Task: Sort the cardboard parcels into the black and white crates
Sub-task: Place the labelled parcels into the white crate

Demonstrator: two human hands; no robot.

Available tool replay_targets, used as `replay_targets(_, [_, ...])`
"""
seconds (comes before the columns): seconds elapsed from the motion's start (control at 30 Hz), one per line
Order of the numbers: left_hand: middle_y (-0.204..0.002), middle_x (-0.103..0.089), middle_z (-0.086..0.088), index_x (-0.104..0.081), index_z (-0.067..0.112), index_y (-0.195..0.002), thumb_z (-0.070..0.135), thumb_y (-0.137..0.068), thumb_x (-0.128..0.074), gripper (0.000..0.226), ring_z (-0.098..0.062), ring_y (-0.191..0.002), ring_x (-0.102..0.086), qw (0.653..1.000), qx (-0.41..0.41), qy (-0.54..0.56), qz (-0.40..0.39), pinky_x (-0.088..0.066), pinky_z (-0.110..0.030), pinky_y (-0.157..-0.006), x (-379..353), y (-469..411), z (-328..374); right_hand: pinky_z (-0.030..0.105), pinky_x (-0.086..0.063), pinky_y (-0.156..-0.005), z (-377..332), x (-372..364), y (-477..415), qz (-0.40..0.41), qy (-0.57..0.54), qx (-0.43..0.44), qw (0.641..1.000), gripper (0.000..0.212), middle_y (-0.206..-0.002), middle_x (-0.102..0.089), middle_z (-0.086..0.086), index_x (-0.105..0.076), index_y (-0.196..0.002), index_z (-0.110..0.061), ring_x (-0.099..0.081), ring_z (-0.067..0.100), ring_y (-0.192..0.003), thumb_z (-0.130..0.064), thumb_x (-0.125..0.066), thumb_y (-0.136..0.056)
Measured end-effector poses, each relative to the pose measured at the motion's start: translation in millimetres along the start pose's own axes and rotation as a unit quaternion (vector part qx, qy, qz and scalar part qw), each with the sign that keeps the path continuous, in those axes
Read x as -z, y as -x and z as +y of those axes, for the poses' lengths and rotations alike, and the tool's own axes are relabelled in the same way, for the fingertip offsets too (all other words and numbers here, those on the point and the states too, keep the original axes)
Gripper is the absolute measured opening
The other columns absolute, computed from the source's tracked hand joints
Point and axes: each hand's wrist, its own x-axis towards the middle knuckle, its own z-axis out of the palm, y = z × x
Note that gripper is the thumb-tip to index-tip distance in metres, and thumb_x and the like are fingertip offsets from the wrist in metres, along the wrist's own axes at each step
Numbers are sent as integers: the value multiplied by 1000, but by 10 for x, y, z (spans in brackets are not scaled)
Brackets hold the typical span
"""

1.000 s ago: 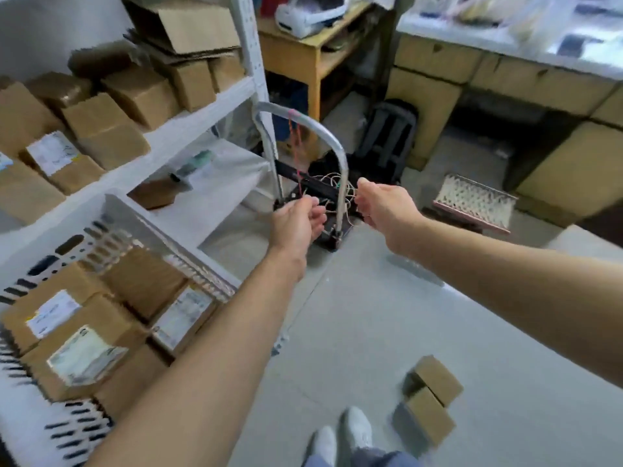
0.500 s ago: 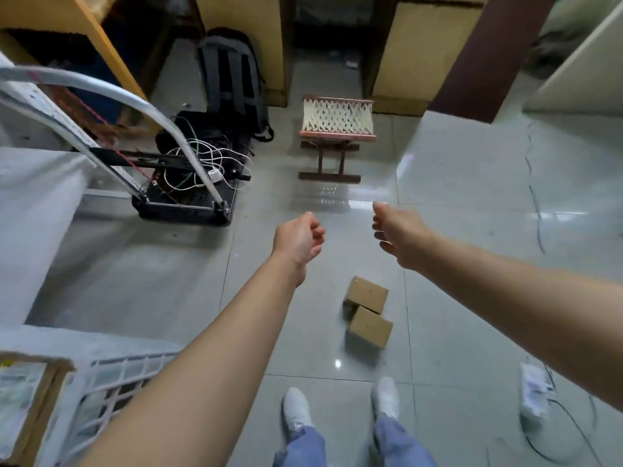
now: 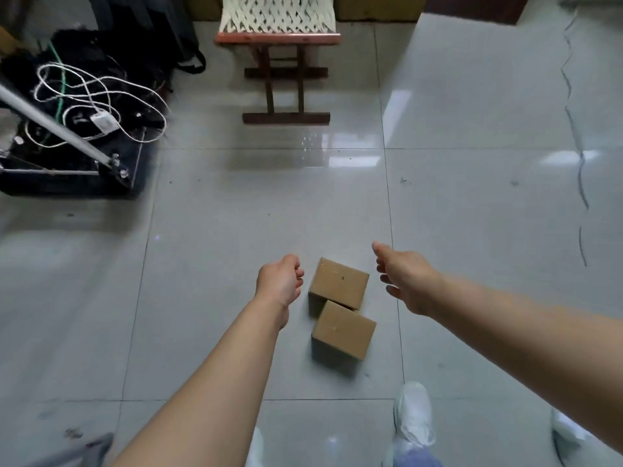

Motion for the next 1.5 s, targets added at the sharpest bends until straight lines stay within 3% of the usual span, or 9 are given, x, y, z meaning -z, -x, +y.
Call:
replay_targets(0.2, [-86,-51,-5,-52,9,-85,24,-92,-47,17,-22,-80,-45,998,-3,-64,2,-36,-31,-74,-567,-1227,-615,43,-35,-109,630,-175,-1316,-5,-43,-49,998,69,-141,-45,11,-39,-140,-6,-45,28,-125,-53,-48,-91])
replay_targets(0.4, [-69,-40,9,-44,19,-68,28,-99,-43,32,-5,-60,-36,992,-12,-122,-11,-30,-22,-55,-857,-2143,-1182,36,-28,-112,1183,-548,-2226,-16,-90,-77,993,63,-149,-37,8,-36,-141,-8,-36,25,-135,-50,-42,-95])
replay_targets(0.57, [-106,-61,-2,-58,10,-111,43,-98,-43,38,-16,-96,-56,992,11,-102,-67,-37,-25,-82,-920,-2418,-1389,33,-40,-85,1356,-772,-2428,-33,-147,-75,986,46,-102,-52,-2,-44,-126,-18,-51,14,-83,-52,-38,-96])
replay_targets(0.7, [-117,-62,-6,-58,9,-122,47,-96,-43,49,-20,-103,-57,994,12,-82,-68,-39,-29,-83,-762,-2158,-1188,32,-39,-95,1116,-715,-2221,-9,-140,-36,989,35,-95,-50,-2,-44,-106,-20,-50,15,-87,-53,-39,-95])
replay_targets(0.93, [-96,-56,-3,-62,14,-102,45,-95,-41,38,-20,-86,-43,999,-17,-12,-48,-30,-27,-57,-129,-934,-58,31,-39,-91,22,-515,-902,3,-88,57,994,42,-110,-50,-2,-47,-108,-22,-49,20,-102,-60,-41,-91])
replay_targets(1.07, [-93,-53,-4,-59,15,-98,45,-94,-43,34,-20,-85,-41,997,-67,20,-18,-29,-29,-57,472,107,781,35,-42,-97,-713,-480,277,-28,-77,100,992,41,-113,-58,2,-52,-99,-19,-55,23,-104,-58,-43,-90])
replay_targets(1.27, [-79,-60,2,-57,17,-79,36,-97,-44,29,-19,-75,-56,984,-157,89,7,-42,-30,-72,1519,1890,1782,43,-42,-103,-1726,-470,2325,-57,-54,199,977,58,-125,-56,8,-49,-129,-11,-53,29,-115,-54,-43,-91])
replay_targets(1.37, [-66,-57,2,-53,18,-69,34,-96,-45,32,-15,-61,-54,974,-194,111,24,-43,-26,-63,2019,2762,2084,48,-39,-105,-2040,-504,3267,-68,-36,246,966,62,-132,-52,12,-43,-136,-9,-49,32,-120,-53,-43,-92])
replay_targets(1.5, [-71,-61,-1,-58,14,-84,39,-97,-45,30,-16,-63,-55,964,-221,134,61,-48,-26,-58,2662,3768,2231,47,-36,-107,-2241,-625,4330,-108,-8,288,952,62,-134,-51,12,-40,-138,-11,-49,32,-122,-54,-42,-93])
